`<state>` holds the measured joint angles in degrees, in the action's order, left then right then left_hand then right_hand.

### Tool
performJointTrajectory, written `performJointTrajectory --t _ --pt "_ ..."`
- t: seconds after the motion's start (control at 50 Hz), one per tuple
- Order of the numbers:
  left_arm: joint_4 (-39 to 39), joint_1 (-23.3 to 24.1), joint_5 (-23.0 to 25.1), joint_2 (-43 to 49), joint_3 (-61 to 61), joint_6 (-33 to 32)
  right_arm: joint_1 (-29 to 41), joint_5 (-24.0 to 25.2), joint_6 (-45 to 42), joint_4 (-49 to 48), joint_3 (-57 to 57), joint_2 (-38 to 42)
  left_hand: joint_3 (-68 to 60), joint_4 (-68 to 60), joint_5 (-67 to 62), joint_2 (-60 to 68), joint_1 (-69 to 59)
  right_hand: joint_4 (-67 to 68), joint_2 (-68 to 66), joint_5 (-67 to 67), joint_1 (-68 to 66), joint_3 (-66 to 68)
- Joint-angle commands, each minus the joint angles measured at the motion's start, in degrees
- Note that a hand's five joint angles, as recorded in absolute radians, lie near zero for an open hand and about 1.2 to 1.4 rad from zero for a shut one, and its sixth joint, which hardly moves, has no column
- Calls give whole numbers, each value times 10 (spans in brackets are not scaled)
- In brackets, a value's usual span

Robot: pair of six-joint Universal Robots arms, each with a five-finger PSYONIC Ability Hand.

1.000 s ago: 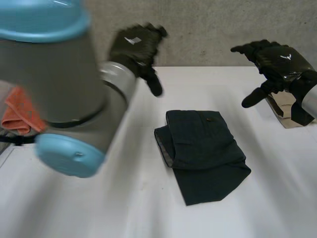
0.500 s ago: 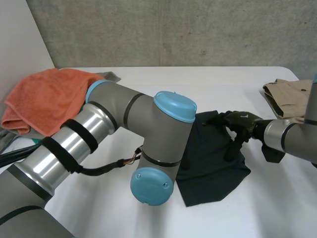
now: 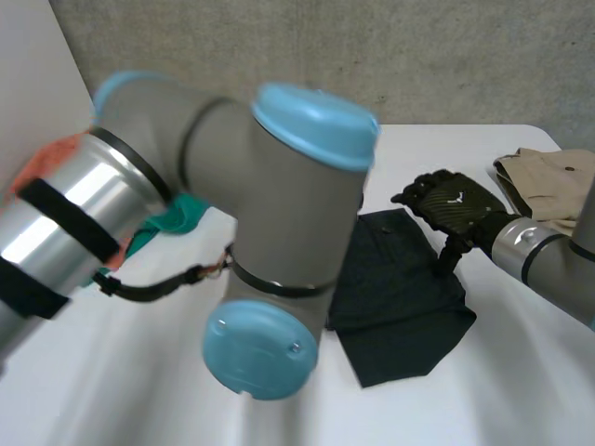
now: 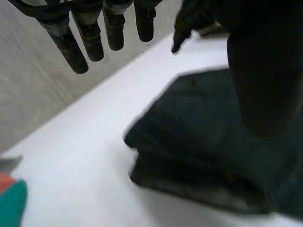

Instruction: Fold the laundry.

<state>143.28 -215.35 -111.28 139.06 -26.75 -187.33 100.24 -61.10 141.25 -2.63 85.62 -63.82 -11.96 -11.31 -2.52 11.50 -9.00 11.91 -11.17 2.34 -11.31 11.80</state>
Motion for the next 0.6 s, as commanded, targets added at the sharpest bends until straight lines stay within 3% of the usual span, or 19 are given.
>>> performJointTrajectory --t 0.02,0.06,0.08,0.14,0.16,0.26,0.32,0.46,0.6 --pt "45 -40 114 -75 -25 -40 0 9 -26 -89 145 -106 20 13 25 -15 -10 -19 12 -23 13 -18" --pt "53 -47 157 -91 -39 -45 -3 14 -24 -95 178 -122 20 13 25 -15 -10 -19 12 -23 13 -18" --pt "60 -53 208 -108 -53 -49 -6 21 -20 -99 213 -135 20 13 25 -15 -10 -19 12 -23 13 -18" --pt "72 -61 287 -133 -75 -51 -15 41 -19 -113 262 -149 20 13 25 -15 -10 -19 12 -23 13 -18" --pt "80 -65 337 -147 -89 -50 -22 59 -19 -133 293 -155 20 13 25 -15 -10 -19 12 -23 13 -18" --pt "96 -72 448 -175 -119 -44 -45 103 -20 -219 375 -154 20 13 25 -15 -10 -19 12 -23 13 -18" --pt "97 -72 462 -182 -130 -37 -58 115 -18 -294 410 -138 20 13 25 -15 -10 -19 12 -23 13 -18" --pt "98 -67 443 -177 -134 -23 -58 109 -3 -459 429 -61 20 13 25 -15 -10 -19 12 -23 13 -18" --pt "98 -67 431 -179 -135 -17 -30 79 24 -545 411 -7 20 13 25 -15 -10 -19 12 -23 13 -18"
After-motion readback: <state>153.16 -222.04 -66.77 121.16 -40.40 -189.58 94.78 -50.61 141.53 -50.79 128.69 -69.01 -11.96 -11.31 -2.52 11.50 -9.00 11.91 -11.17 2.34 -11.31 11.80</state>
